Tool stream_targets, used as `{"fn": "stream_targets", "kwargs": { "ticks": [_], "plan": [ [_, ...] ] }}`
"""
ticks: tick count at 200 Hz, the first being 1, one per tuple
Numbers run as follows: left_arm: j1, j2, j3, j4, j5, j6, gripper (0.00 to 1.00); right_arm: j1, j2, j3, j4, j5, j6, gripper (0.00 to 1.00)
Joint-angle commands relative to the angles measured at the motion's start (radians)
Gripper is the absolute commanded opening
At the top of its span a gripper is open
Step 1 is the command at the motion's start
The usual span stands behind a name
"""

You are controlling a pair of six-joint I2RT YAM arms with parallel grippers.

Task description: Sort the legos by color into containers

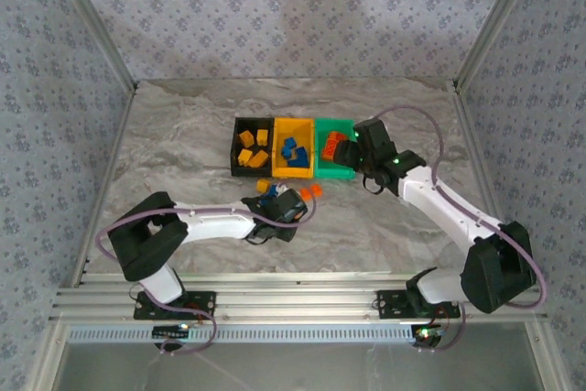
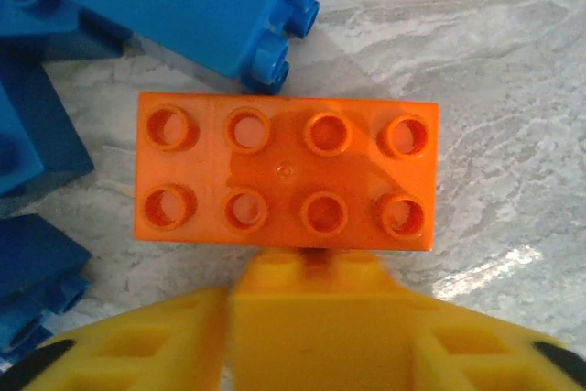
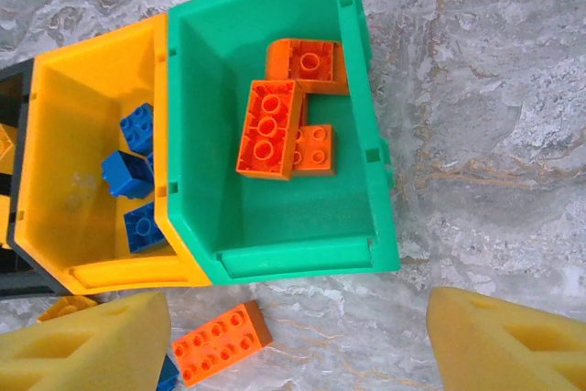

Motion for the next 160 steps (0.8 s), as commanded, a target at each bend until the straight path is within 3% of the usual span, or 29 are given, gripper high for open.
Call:
{"fn": "stream_targets", "kwargs": {
  "ticks": [1,19,64,80,104,129,160],
  "plan": [
    [-0.022,-0.005,0.025,-0.005,0.0,-0.001,0.39,-0.008,-0.023,-0.022,-0.006,0.015,0.019,0.76],
    [-0.042,-0.049,0.014,-0.025,-0.005,-0.016,0.3,-0.008,-0.035,-0.032,-0.002,0.017,0.02,0.76],
    [-0.032,-0.266,-0.018,-0.077,-0.021,-0.055,0.27,-0.002,-0.059,-0.086,0.023,0.009,0.041,0.76],
    [0.038,-0.349,-0.004,-0.096,-0.017,-0.039,0.27,0.008,-0.068,-0.114,0.031,0.009,0.049,0.76],
    [0.211,-0.387,0.047,-0.085,0.031,-0.002,0.26,0.025,-0.08,-0.148,0.035,0.012,0.063,0.76],
    [0.374,-0.288,0.14,-0.046,0.076,0.034,0.25,0.039,-0.088,-0.175,0.032,0.015,0.074,0.76],
    [0.477,-0.103,0.293,-0.02,0.077,0.065,0.25,0.067,-0.116,-0.212,0.024,0.038,0.091,0.76]
  ]
}}
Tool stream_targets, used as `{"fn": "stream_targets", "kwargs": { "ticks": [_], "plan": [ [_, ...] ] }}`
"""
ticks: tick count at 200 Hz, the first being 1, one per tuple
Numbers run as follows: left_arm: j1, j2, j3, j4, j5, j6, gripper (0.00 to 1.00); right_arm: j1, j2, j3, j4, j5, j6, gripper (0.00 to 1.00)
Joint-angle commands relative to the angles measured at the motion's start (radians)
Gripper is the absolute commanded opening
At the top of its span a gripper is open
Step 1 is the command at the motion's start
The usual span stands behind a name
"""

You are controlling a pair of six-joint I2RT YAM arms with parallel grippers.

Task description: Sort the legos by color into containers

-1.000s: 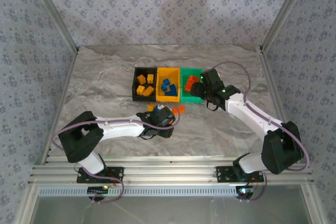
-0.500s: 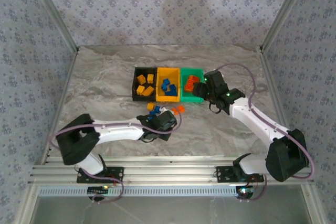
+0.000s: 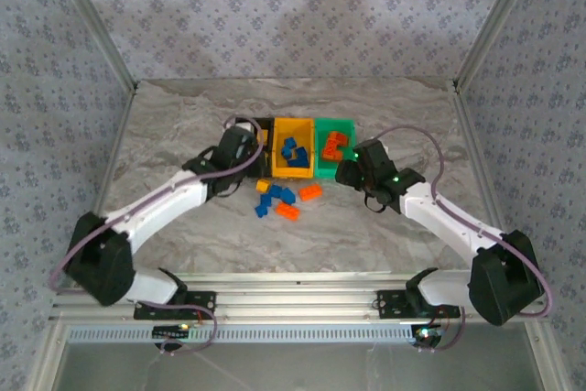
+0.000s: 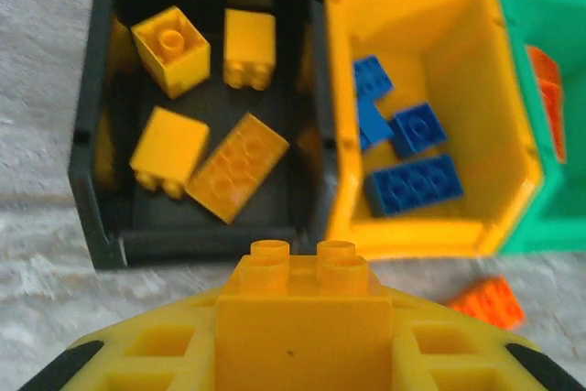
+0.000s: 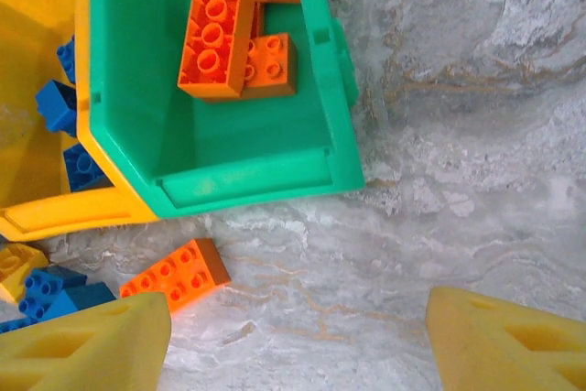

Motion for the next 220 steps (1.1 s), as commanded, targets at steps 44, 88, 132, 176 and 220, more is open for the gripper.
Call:
{"fn": "stream_targets", "kwargs": {
  "ticks": [44,88,132,176,220],
  "plan": [
    [0.123,0.344,0.304,-0.019,0.011,0.059,0.25,0.046,-0.086,-0.086,-0.027,0.049,0.048,0.75],
    [0.144,0.446,0.413,-0.074,0.016,0.06,0.46,0.075,-0.111,-0.113,-0.019,0.033,0.051,0.76],
    [0.126,0.33,0.397,-0.063,0.066,0.045,0.84,0.091,-0.077,-0.109,0.021,-0.003,0.044,0.77],
    [0.025,0.033,0.169,0.027,0.104,0.004,0.99,0.154,0.054,-0.047,0.073,-0.031,0.002,0.78],
    [-0.102,-0.281,-0.169,0.056,0.05,-0.101,0.99,0.267,0.237,0.071,0.119,-0.075,-0.077,0.77]
  ]
}}
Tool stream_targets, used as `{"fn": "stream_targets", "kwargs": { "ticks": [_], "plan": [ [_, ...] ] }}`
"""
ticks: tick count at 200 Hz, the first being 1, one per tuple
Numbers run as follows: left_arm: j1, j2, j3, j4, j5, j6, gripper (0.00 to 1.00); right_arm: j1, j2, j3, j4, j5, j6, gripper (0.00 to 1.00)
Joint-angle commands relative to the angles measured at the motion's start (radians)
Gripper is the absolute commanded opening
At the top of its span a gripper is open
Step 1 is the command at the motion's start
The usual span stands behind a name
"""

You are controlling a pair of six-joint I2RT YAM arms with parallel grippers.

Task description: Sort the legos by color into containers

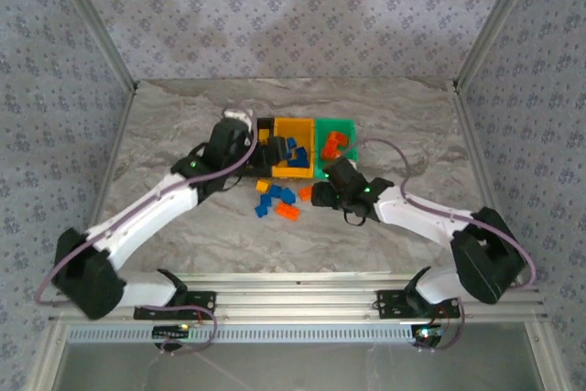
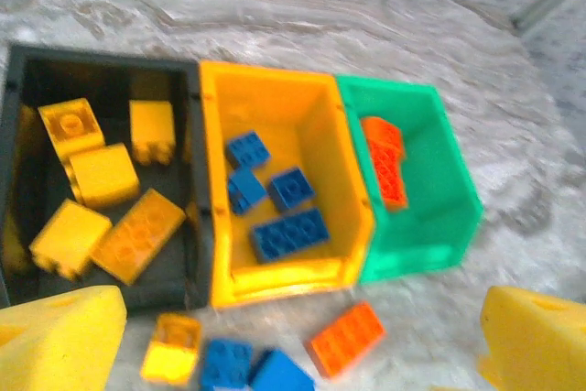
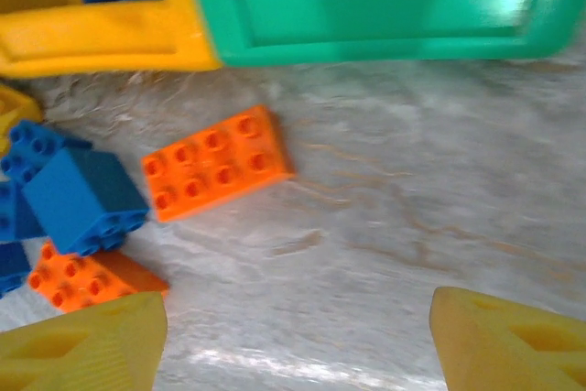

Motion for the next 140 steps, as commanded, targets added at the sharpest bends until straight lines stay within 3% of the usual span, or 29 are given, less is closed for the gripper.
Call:
{"fn": "stream_targets", "kwargs": {
  "ticks": [1,42,76,140],
  "plan": [
    [-0.04,-0.11,-0.159,-0.005,-0.036,-0.081,0.99,0.055,0.072,0.079,0.044,-0.044,-0.068,0.77],
    [-0.054,-0.423,-0.393,-0.126,-0.087,-0.188,0.99,0.124,0.237,0.198,0.038,-0.114,-0.175,0.77],
    [-0.053,-0.624,-0.486,-0.237,-0.115,-0.244,1.0,0.151,0.348,0.278,0.001,-0.108,-0.223,0.75],
    [-0.052,-0.669,-0.496,-0.282,-0.156,-0.235,0.99,0.203,0.47,0.35,-0.103,-0.012,-0.282,0.68]
  ]
}}
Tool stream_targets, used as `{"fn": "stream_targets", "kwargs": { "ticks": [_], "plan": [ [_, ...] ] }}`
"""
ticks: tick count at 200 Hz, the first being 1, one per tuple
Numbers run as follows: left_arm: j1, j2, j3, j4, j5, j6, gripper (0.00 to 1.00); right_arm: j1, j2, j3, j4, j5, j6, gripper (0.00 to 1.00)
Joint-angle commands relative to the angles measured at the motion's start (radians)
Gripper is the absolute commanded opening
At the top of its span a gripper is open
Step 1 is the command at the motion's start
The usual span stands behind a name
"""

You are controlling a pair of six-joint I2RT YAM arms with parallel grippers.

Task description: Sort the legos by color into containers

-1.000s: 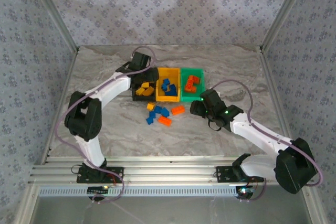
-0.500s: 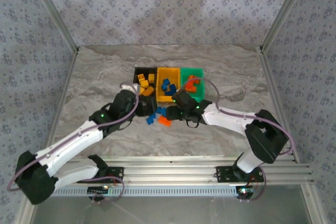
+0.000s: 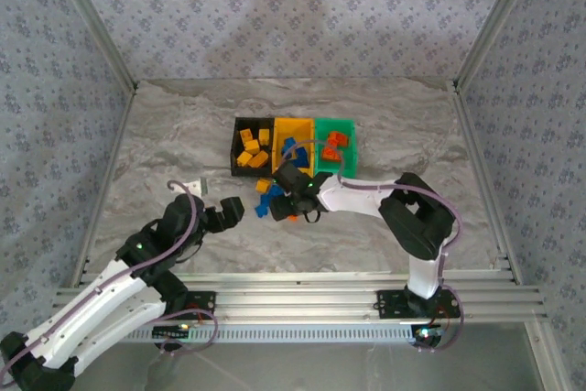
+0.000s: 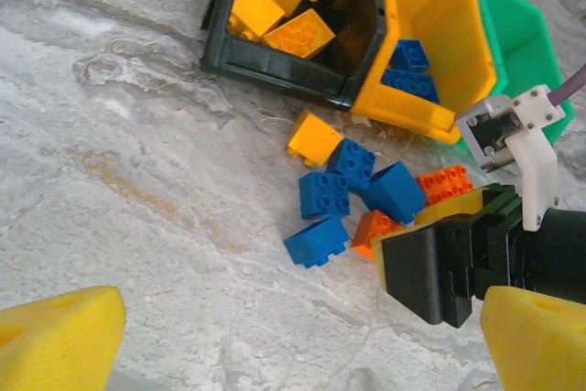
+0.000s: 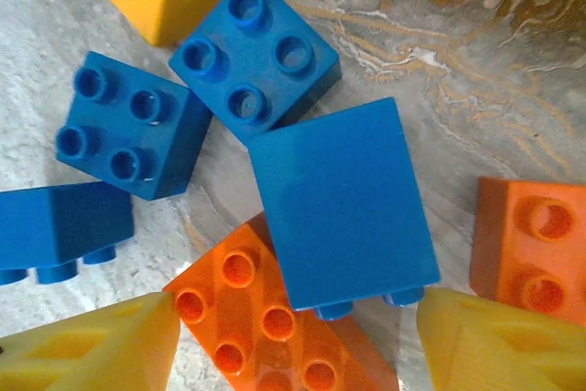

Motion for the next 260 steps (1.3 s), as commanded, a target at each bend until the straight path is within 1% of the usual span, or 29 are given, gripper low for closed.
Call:
{"fn": "stream_targets", "kwargs": {
  "ticks": [1,48,63,79,95,117,147,176,197,219,240,260],
  "plan": [
    [-0.001,0.008,0.003,-0.022,-0.032,0.0,0.99,0.031,0.042,0.036,-0.094,0.061,-0.05,0.68],
    [0.001,0.015,0.002,-0.017,-0.039,0.005,0.99,0.092,0.086,0.035,-0.167,0.115,-0.033,0.58],
    [0.0,0.014,-0.001,-0.017,-0.04,0.006,0.99,0.104,0.101,0.035,-0.184,0.127,-0.016,0.51],
    [0.001,0.014,-0.005,-0.018,-0.039,0.004,0.99,0.109,0.097,0.024,-0.167,0.127,0.0,0.41],
    [0.001,0.015,-0.008,-0.018,-0.037,0.005,0.99,0.112,0.069,-0.011,-0.137,0.122,0.016,0.36],
    [0.001,0.014,-0.011,-0.012,-0.036,0.008,0.99,0.127,-0.015,-0.075,-0.091,0.102,0.036,0.3],
    [0.001,0.019,-0.02,-0.002,-0.04,0.01,1.0,0.148,-0.181,-0.182,-0.062,0.088,0.083,0.28],
    [0.001,0.042,-0.036,0.024,-0.031,0.001,0.99,0.136,-0.367,-0.234,-0.128,0.107,0.116,0.27],
    [0.002,0.074,-0.039,0.046,-0.019,0.004,0.99,0.066,-0.469,-0.21,-0.183,0.14,0.099,0.27],
    [0.003,0.114,-0.035,0.073,0.001,0.011,0.99,-0.076,-0.506,-0.152,-0.2,0.146,0.082,0.28],
    [0.002,0.145,-0.028,0.086,0.0,0.014,1.0,-0.227,-0.454,-0.085,-0.173,0.131,0.079,0.29],
    [0.002,0.161,-0.03,0.096,-0.001,0.015,0.99,-0.343,-0.341,-0.002,-0.138,0.097,0.077,0.3]
  ]
}}
